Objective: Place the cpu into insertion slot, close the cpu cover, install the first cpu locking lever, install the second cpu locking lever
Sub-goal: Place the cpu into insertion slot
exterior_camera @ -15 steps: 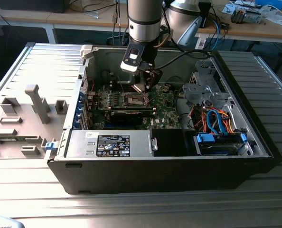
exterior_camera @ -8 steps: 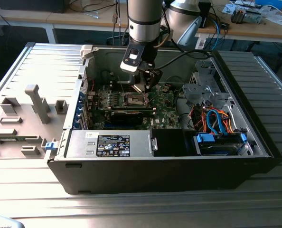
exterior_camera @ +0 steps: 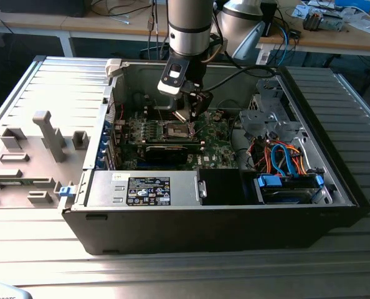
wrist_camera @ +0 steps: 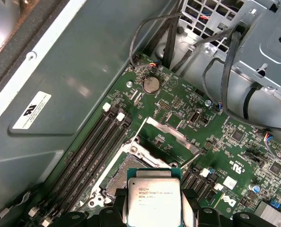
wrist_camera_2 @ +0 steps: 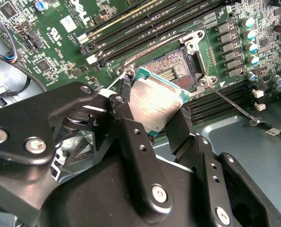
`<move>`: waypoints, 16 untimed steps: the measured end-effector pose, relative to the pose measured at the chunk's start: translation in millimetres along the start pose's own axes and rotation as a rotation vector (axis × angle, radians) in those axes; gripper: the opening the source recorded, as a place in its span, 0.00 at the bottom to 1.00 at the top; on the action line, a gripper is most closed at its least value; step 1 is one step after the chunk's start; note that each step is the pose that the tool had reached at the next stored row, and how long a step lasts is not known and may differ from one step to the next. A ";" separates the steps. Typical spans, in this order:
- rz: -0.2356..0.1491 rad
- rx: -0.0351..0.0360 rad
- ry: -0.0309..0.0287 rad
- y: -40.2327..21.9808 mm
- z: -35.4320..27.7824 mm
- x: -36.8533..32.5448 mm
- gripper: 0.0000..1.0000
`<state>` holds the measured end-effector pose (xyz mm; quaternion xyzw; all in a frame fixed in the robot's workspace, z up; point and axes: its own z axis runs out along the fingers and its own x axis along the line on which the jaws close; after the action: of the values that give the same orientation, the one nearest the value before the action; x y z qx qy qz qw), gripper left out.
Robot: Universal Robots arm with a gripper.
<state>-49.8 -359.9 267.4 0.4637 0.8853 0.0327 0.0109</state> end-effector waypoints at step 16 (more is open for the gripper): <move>0.011 -0.0001 -0.0008 -0.1 0.9 0.0 0.54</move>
<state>-49.8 -360.0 266.4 0.4688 0.8826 0.0326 0.0111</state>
